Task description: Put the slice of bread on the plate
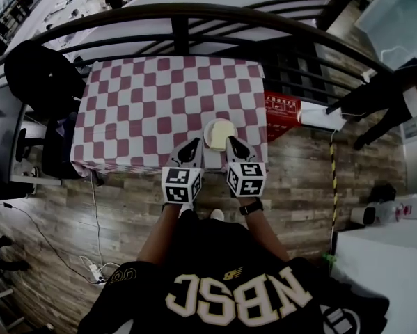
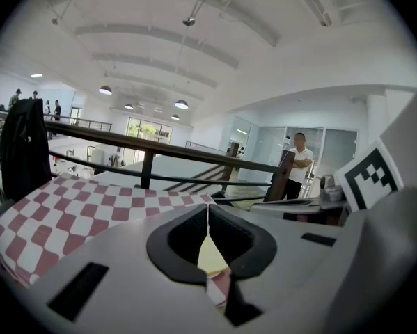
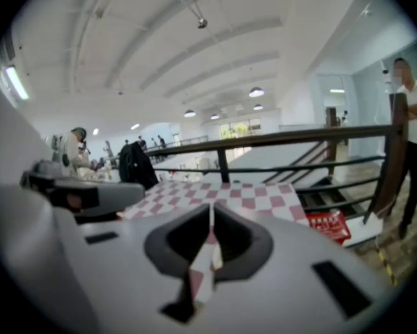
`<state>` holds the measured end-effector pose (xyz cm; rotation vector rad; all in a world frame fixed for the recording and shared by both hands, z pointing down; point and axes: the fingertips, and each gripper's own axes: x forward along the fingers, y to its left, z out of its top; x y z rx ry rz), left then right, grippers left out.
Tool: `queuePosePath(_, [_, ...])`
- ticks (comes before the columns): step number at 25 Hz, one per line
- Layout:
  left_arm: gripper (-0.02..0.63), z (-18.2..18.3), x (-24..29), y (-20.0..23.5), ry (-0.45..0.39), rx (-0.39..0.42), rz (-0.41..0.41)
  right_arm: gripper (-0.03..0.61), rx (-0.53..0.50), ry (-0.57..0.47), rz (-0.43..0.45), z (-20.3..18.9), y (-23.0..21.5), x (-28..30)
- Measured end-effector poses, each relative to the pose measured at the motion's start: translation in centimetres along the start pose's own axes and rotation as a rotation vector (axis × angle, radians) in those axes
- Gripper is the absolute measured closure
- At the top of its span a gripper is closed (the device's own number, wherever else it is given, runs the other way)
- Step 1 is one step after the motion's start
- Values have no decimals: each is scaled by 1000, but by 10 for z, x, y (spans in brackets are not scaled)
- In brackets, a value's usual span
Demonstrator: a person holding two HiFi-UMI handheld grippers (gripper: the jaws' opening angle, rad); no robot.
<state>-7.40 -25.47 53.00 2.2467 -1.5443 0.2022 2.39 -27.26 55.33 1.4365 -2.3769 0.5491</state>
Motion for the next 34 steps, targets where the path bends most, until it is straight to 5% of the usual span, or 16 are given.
queuePosePath(5, [588, 36, -21, -12, -103, 79, 0, 565, -93, -177, 42, 49, 29, -37])
queuePosePath(11, [588, 61, -42, -21, -184, 131, 5, 565, -156, -263, -30, 76, 35, -69])
queuePosePath(34, [588, 105, -65, -14, -308, 142, 54, 565, -119, -350, -138, 106, -8, -107])
